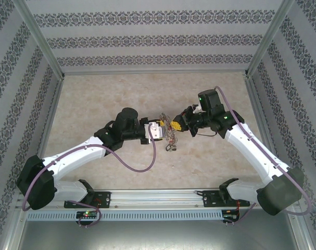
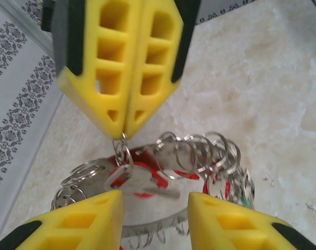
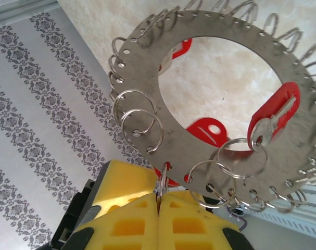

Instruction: Put the keys on the keyring

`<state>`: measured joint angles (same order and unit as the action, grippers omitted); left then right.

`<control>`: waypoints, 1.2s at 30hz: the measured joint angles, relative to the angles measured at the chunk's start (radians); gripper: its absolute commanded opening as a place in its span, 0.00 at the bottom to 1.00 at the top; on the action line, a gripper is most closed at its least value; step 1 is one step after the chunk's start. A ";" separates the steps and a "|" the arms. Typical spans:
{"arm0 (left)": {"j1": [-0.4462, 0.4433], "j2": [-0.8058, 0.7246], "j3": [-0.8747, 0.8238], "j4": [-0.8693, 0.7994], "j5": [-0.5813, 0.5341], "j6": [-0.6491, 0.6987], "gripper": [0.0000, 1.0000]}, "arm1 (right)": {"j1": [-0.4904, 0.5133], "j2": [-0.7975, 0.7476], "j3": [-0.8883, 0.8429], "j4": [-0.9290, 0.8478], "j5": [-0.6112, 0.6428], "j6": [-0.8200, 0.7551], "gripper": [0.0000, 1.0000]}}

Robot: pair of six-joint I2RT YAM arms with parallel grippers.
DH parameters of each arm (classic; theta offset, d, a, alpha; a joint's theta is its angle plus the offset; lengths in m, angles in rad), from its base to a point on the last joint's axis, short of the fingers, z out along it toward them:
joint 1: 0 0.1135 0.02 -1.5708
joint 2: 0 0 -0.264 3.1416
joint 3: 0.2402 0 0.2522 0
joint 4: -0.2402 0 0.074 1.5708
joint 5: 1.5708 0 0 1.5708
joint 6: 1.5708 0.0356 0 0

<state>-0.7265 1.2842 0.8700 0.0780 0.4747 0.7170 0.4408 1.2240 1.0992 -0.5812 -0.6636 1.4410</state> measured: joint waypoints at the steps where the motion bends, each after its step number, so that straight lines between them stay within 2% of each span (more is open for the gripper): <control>1: 0.000 0.001 0.000 0.013 0.003 -0.014 0.38 | 0.000 -0.002 -0.005 0.006 0.000 0.004 0.00; 11: -0.008 0.047 0.010 0.071 0.002 -0.078 0.35 | 0.018 -0.032 -0.048 0.057 0.011 0.068 0.00; 14: -0.020 0.056 0.014 0.085 -0.006 -0.092 0.21 | 0.031 -0.034 -0.062 0.077 0.013 0.092 0.00; 17: -0.024 0.058 0.014 0.094 -0.027 -0.108 0.03 | 0.042 -0.032 -0.063 0.079 0.026 0.107 0.00; 18: -0.025 0.058 0.014 0.095 -0.035 -0.111 0.00 | 0.041 -0.032 -0.063 0.080 0.031 0.110 0.00; 26: -0.027 0.055 0.013 0.096 -0.066 -0.080 0.00 | 0.041 -0.032 -0.063 0.094 0.042 0.132 0.00; 36: -0.039 0.038 -0.031 0.163 -0.114 -0.037 0.11 | 0.026 -0.028 -0.063 0.104 0.018 0.143 0.00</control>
<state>-0.7650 1.3224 0.8391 0.2413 0.3611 0.6796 0.4667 1.1961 1.0359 -0.4774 -0.6460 1.5841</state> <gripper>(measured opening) 0.085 0.049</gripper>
